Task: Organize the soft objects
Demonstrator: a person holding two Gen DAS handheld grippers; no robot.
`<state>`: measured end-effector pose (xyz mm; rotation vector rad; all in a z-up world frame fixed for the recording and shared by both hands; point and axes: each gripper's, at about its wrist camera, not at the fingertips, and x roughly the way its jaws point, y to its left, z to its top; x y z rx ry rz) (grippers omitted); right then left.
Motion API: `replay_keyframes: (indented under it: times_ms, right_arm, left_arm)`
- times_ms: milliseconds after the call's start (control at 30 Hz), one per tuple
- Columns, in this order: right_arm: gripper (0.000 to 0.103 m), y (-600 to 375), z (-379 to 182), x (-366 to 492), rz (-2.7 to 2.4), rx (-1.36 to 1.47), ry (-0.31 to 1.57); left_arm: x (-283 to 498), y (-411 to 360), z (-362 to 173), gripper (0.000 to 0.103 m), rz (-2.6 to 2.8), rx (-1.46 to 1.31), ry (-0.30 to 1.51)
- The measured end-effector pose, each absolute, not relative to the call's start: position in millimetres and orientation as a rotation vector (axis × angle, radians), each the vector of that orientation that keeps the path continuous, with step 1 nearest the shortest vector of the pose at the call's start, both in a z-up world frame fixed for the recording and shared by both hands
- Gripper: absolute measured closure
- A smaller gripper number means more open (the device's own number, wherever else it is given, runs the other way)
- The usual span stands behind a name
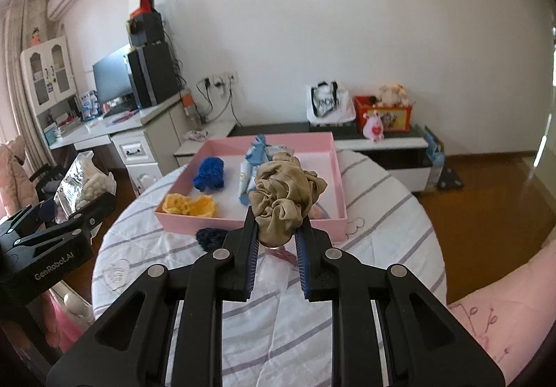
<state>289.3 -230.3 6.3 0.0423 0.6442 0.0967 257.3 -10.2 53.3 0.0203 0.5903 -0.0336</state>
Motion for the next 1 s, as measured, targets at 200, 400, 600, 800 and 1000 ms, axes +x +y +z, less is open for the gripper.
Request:
replay_keyframes:
  times_ms: [200,400,600,800,1000]
  right_arm:
    - [0.085,-238,-8,326,0.082,0.046,0.698]
    - [0.085,-232,-12,356,0.081,0.032,0.723]
    - [0.084,-227,-20,389,0.083,-0.001,0.758]
    - [0.082,-218,-29,416,0.09,-0.028,0.787]
    - [0.081,-207,-37,436,0.128,-0.071,0.808]
  left_arm:
    - [325,-18,58,0.035,-0.037,0.041,0.658]
    - [392,-32,60,0.035,-0.061,0.059,0.712]
    - [455,-41,56,0.035,-0.074,0.097,0.747]
    - [511,-49,42,0.035,-0.117,0.11,0.792]
    - [551,-40,28,0.033,-0.152,0.091,0.817]
